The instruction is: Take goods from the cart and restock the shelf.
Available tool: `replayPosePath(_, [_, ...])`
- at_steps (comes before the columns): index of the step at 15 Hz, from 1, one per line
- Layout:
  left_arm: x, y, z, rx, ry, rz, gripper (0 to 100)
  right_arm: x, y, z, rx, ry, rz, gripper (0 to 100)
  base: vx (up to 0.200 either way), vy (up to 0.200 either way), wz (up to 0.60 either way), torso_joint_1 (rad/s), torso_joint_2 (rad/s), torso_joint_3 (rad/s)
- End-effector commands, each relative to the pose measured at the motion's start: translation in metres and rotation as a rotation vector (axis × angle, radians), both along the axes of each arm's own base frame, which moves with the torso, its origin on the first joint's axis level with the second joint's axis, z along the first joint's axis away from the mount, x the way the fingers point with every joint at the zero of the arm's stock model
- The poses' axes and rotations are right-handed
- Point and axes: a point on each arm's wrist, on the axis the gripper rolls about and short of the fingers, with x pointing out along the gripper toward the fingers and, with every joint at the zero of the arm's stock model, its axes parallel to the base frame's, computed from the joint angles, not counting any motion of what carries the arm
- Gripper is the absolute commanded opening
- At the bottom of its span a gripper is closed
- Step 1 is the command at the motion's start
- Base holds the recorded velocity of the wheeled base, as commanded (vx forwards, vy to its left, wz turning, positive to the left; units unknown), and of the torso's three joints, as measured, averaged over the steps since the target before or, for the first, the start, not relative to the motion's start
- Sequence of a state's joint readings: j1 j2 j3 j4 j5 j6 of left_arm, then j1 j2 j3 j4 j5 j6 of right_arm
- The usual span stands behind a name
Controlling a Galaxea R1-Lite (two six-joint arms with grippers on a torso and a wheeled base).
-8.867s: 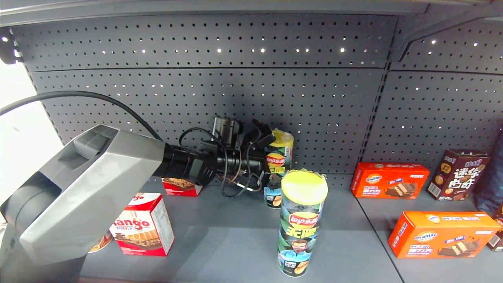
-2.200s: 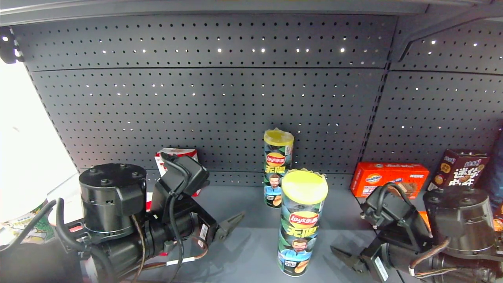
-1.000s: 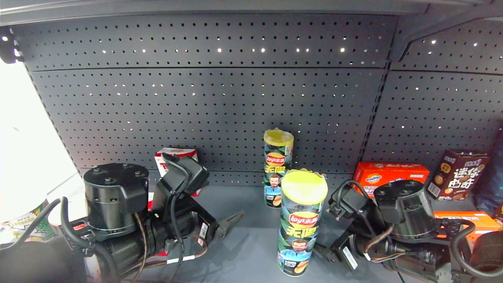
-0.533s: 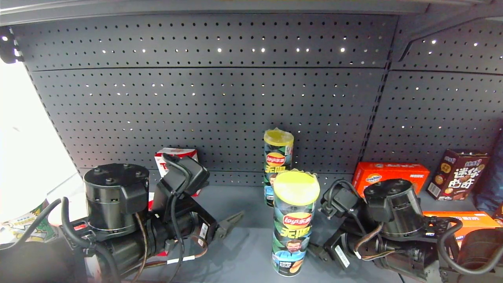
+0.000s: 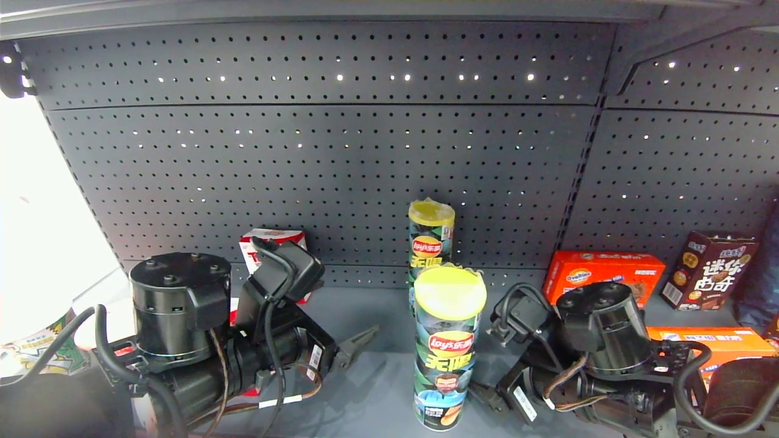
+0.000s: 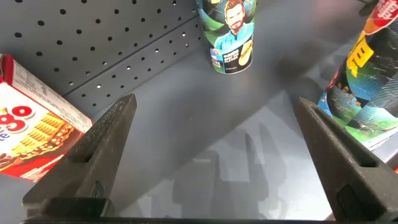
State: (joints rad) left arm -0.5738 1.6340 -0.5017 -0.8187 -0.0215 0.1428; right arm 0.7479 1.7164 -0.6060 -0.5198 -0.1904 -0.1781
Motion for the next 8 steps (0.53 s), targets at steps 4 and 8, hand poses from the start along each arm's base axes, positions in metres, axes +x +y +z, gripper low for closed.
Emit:
replayPosePath(4, [0.0000,0.0001,0.0001,0.000,-0.001,0.000,100,-0.0041,0.0016,0.0007,0.002,0.000,0.014,100,0.000,0.000,0.00,0.000,0.00,0.000])
replayPosePath(8, [0.0000,0.0001,0.0001,0.000,-0.001,0.000,100,-0.0070,0.0016,0.0005,0.002,0.001,0.021,100,0.000,0.000,0.00,0.000,0.00,0.000])
